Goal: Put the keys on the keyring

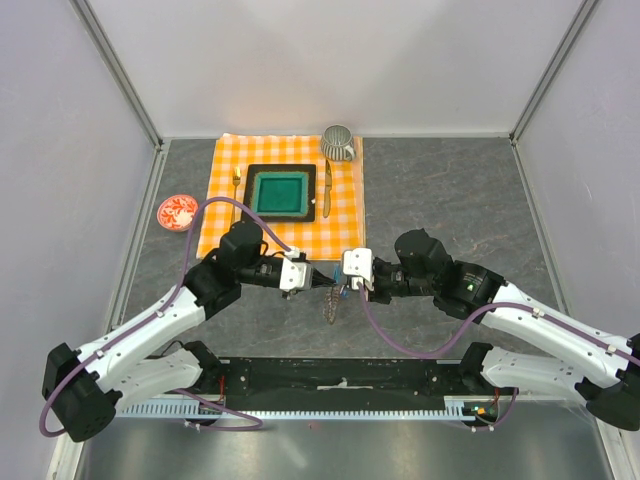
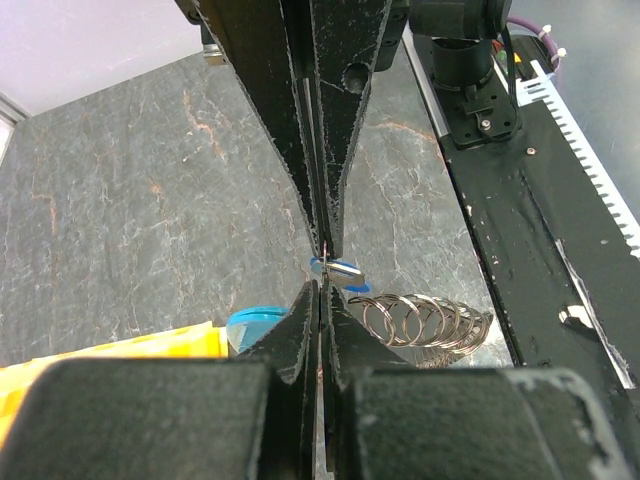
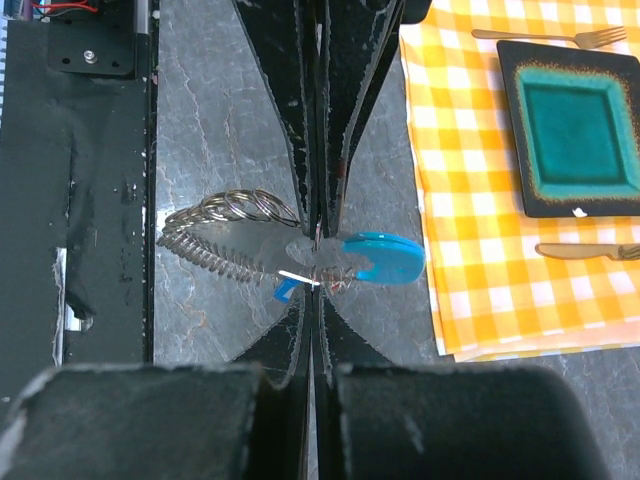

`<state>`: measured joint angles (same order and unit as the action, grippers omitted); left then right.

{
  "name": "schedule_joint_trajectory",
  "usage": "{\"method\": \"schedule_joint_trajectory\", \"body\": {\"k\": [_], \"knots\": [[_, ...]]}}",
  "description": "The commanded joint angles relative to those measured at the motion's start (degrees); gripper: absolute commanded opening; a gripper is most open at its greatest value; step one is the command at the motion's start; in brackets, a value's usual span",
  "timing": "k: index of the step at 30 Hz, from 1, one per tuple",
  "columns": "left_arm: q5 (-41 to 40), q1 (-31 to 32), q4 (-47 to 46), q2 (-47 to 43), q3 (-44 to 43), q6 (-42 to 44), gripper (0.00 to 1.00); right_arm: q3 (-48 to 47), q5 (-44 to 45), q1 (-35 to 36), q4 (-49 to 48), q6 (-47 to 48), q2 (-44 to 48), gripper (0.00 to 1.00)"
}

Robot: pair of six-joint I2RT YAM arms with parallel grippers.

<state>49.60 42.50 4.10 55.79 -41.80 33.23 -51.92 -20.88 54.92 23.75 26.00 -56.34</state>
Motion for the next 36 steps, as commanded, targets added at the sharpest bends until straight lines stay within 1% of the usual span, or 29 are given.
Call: {"method": "schedule_joint_trajectory", "body": {"k": [1, 10, 36], "knots": [[0.58, 0.21, -3.92, -1.39, -0.56, -0.36, 0.02, -0.64, 1.64, 0.37, -0.10, 0.63, 0.26, 0.00], [2.25, 0.21, -3.75, -0.69, -0.74, -0.54, 0.02, -0.64, -0.73, 0.37, -0.72, 0.72, 0.09, 0.00], [4.10, 0.21, -3.83, 0.64, -1.35, -1.07, 0.02, -0.46, -2.06, 0.46, -2.39, 0.37, -0.09, 0.00]]}}
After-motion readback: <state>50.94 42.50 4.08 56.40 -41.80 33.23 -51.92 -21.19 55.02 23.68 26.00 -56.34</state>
